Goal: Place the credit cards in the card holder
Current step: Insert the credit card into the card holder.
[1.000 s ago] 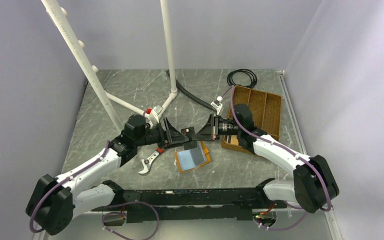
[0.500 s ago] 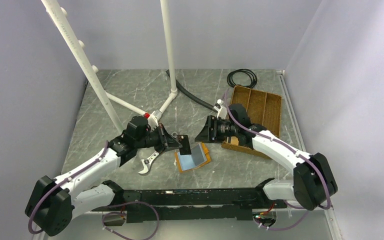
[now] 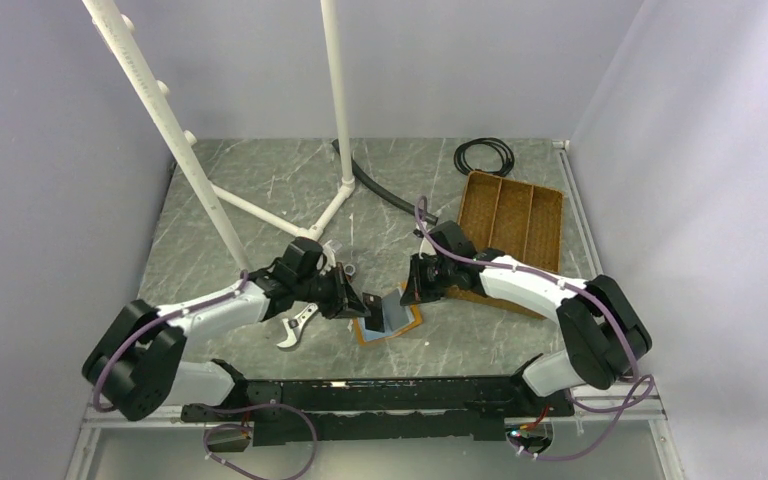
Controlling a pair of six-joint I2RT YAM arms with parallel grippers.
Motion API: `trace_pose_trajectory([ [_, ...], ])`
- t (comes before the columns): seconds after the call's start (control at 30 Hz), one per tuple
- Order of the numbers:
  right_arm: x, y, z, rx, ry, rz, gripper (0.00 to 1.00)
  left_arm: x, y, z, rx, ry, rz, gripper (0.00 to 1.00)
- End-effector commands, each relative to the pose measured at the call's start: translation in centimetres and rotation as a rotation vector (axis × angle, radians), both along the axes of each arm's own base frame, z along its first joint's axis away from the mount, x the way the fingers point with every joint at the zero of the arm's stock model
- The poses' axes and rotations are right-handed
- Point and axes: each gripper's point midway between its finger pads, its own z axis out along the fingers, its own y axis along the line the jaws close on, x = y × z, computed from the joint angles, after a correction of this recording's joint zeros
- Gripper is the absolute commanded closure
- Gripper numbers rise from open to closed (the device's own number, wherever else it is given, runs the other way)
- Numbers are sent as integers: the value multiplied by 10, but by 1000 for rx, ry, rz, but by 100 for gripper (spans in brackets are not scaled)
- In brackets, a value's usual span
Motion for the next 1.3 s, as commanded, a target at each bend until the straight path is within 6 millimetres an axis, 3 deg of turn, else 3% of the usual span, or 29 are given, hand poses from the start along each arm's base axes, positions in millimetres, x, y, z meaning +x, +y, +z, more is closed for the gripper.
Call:
trace_pose_trajectory([
  [0.0, 11, -18, -27, -108, -19, -72, 100, 10, -20, 2, -54, -35, -18, 100],
  [0.13, 11, -32, -47, -175, 5, -128, 100, 14, -21, -10, -37, -28, -7, 100],
  [0.33, 8, -35, -63, -197, 42, -126, 100, 12, -23, -21, -40, -6, -17, 100],
  [0.57, 8, -35, -63, -194, 40, -123, 100, 10, -13, -30, 11, 20, 21, 100],
  [1.27, 7, -35, -60, -185, 27, -120, 100, 2, -23, -52, -64, 106, -18, 100],
])
